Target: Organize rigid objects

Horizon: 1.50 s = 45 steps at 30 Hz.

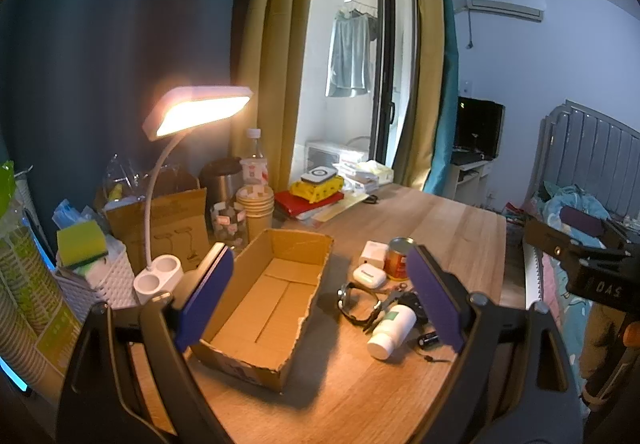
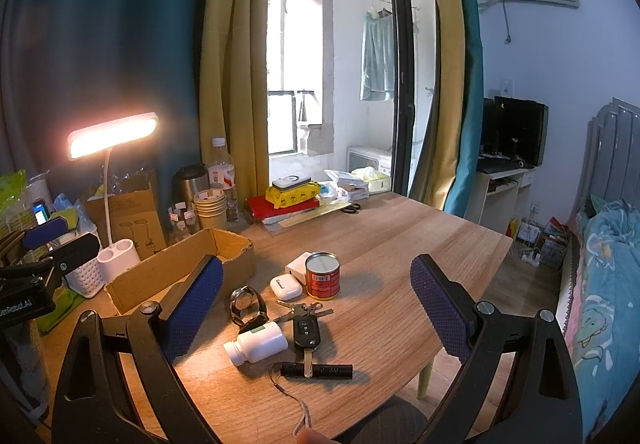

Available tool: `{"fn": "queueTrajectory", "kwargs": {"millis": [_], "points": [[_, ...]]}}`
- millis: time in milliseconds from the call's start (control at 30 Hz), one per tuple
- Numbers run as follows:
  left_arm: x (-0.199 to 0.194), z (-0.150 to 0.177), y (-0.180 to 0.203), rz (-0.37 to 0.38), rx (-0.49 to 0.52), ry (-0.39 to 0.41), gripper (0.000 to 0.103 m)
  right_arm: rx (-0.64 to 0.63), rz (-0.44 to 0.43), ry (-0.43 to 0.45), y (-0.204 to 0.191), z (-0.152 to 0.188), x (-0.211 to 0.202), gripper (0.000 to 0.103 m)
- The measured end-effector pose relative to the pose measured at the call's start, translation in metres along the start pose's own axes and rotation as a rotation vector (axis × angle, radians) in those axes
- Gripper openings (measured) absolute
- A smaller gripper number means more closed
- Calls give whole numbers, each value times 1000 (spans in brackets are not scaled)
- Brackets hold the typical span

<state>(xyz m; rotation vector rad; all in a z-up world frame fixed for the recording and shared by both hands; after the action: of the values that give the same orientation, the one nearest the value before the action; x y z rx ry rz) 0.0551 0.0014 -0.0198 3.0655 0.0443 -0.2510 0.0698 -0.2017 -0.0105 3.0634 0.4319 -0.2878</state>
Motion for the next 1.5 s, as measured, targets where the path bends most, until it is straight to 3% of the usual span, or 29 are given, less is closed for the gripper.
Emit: {"fn": "queueTrajectory", "kwargs": {"millis": [1133,1500], "points": [[1,0,-6,-1,-8,9,89,6,-5,-10,-3,2,-1,96],[27,18,-18,-37,11,-68,89,15,-10,-72,1,24,23,96]]}}
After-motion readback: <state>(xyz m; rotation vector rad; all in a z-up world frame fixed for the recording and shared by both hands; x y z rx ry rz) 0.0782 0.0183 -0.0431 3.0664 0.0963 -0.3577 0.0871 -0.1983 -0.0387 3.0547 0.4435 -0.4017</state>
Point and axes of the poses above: each gripper's, at about its wrist camera, not at the fingertips, and x roughly the way its jaws point, y to its right, z to its underside, the point moved 6 cm from there along x, roughly the way its jaws point, and after that the axes turned 10 degrees about y, right-handed, at the moved point
